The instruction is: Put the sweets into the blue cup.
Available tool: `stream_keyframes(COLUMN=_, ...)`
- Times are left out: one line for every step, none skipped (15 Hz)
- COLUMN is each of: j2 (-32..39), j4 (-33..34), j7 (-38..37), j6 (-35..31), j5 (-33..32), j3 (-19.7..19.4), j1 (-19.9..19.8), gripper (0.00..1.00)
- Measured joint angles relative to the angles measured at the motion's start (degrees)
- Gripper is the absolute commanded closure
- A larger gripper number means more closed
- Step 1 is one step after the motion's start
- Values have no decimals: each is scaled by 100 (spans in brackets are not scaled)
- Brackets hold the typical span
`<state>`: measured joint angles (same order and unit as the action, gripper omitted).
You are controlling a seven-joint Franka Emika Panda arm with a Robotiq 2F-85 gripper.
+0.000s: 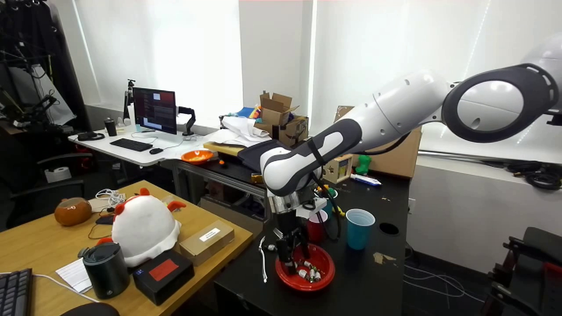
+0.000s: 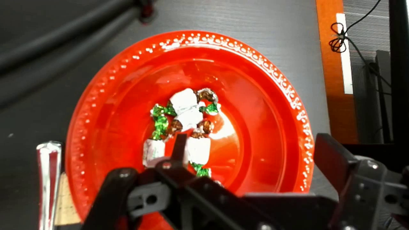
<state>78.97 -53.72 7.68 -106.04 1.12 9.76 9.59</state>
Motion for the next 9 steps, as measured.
stream_keyframes(j2=68, j4=62, j7=0, j6=20, j5=0, j3=-2, j1=-1, gripper=0)
stream_keyframes(j2=132, j4=122, j7=0, j6=26, j5=0, j3=-4, j1=-1, gripper=0)
stream_keyframes(j2=195, j4=185, j7=0, j6=28, j5=0, j3=-4, j1=-1, gripper=0)
stream_keyframes(j2=247, j4=236, j7=-1, j6=28, j5=0, j3=-4, j1=0, gripper=0)
stream_keyframes(j2=284, j4=275, j7=-1, j6=28, j5=0, j3=-4, j1=0, gripper=0)
stream_keyframes(j2=311, j4=306, j7=-3, j6=28, j5=-8, j3=-6, j1=0, gripper=0)
stream_keyframes(j2=324, j4=324, j7=-3, j6=28, j5=-15, j3=-11, j1=1, gripper=0)
stream_keyframes(j2=329, j4=335, j7=-3, j6=28, j5=-28, j3=-20, j1=1, gripper=0)
stream_keyframes(j2=333, j4=348, j7=-4, j6=28, j5=-42, j3=-35, j1=2, gripper=0)
